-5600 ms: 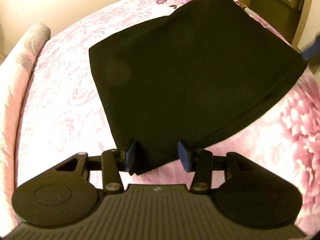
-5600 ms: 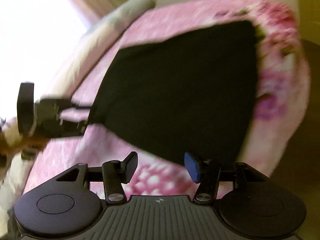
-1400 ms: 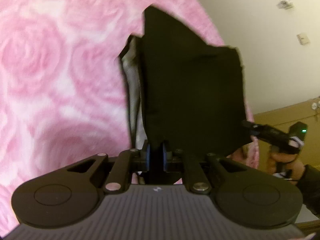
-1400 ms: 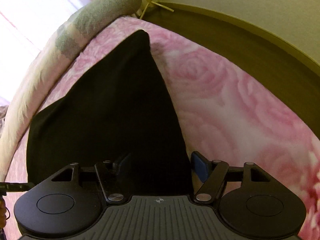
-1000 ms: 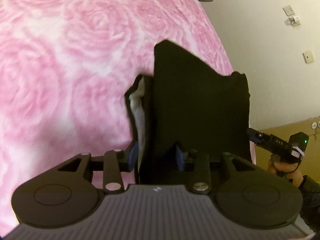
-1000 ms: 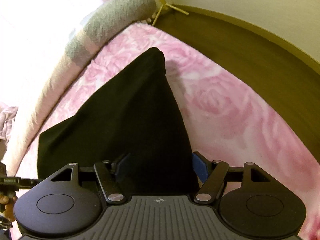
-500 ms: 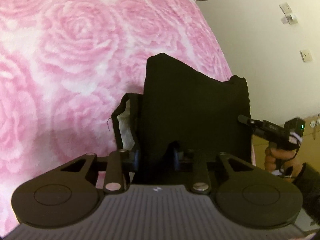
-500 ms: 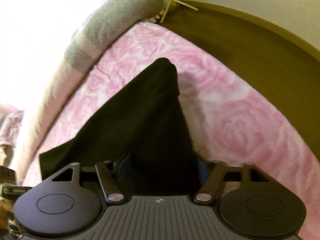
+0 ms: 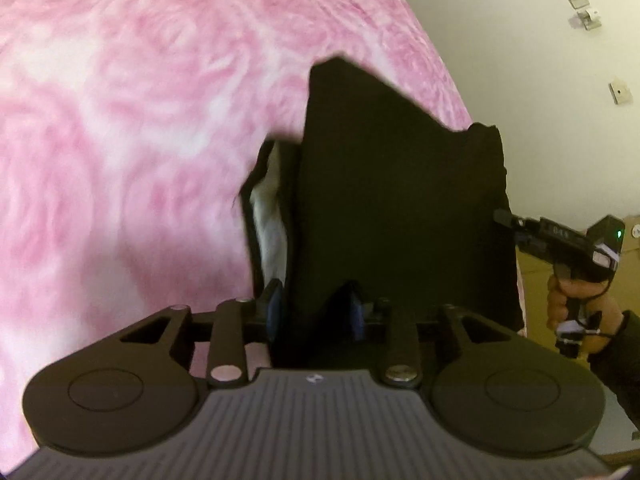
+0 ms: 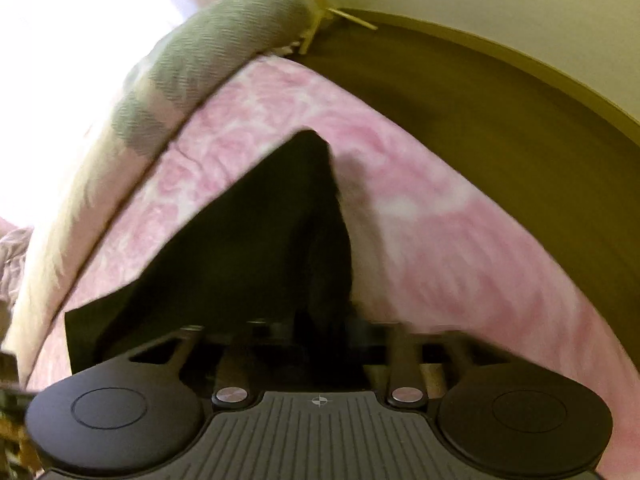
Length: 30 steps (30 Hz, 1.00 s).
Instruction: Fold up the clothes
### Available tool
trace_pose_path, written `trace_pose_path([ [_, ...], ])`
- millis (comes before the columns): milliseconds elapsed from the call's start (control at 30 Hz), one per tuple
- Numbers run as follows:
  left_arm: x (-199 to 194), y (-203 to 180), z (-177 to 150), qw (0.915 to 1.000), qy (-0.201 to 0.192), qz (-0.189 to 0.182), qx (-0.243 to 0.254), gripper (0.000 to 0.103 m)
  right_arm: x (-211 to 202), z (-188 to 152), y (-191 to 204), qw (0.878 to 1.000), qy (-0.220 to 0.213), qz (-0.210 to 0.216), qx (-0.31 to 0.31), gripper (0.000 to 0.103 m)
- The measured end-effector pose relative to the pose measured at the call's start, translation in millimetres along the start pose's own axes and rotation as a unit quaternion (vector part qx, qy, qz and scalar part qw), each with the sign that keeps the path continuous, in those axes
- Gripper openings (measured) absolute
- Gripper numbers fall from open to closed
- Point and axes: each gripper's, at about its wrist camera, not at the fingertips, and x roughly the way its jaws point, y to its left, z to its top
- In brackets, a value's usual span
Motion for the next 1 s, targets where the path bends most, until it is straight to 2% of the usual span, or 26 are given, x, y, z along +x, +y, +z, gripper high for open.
trace_pose_path([
  [67, -4.8, -2.6, -11.8, 1.0, -0.002, 0.008, 0.003, 0.031, -9.2, -17.0, -3.6, 1.0, 0.004, -0.006, -0.003, 0.052],
  [167, -12.1, -8.7, -26.8, 0.9997, 0.001, 0.022, 0.013, 0.031, -26.9, -49.6, -0.8, 0.999, 0.017, -0.028, -0.044, 0.052],
  [267, -15.4, -17.4, -42.9, 0.9982, 0.015, 0.04, 0.043, 0.031, -46.8, -85.8, 0.6, 0.996, 0.023, -0.04, -0.071, 0.052],
  [333, -20.5, -24.3, -47.0, 0.9967, 0.015, 0.049, 0.063, 0.031, -57.3, -104.2, -5.3, 0.996, 0.028, -0.042, -0.068, 0.052],
  [467, -33.9, -38.6, -48.8, 0.9932, 0.007, 0.064, 0.097, 0.03, -70.6, -109.2, -8.2, 0.998, 0.026, -0.047, -0.035, 0.052],
  [533, -40.6, -45.8, -49.7, 0.9909, 0.003, 0.071, 0.114, 0.024, -75.8, -105.2, 9.0, 0.997, 0.009, -0.055, -0.056, 0.052],
  [633, -49.3, -57.2, -51.7, 0.9858, -0.003, 0.084, 0.146, 0.024, -80.5, -98.2, 38.7, 0.993, -0.024, -0.062, -0.095, 0.052],
  [700, -48.3, -68.0, -56.0, 0.9761, -0.006, 0.096, 0.195, 0.024, -78.7, -93.8, 54.1, 0.991, -0.039, -0.066, -0.11, 0.053],
  [800, -46.8, -84.1, -62.4, 0.9567, -0.011, 0.115, 0.267, 0.028, -72.1, -91.6, 73.7, 0.982, -0.037, -0.116, -0.143, 0.053],
  [867, -45.8, -94.9, -66.7, 0.9406, -0.015, 0.127, 0.314, 0.035, -73.6, -96.5, 80.1, 0.976, -0.032, -0.14, -0.166, 0.053],
  [1000, -42.8, -115.8, -75.1, 0.9032, -0.022, 0.145, 0.403, 0.035, -83.4, -112.0, 84.8, 0.967, -0.043, -0.158, -0.193, 0.053],
])
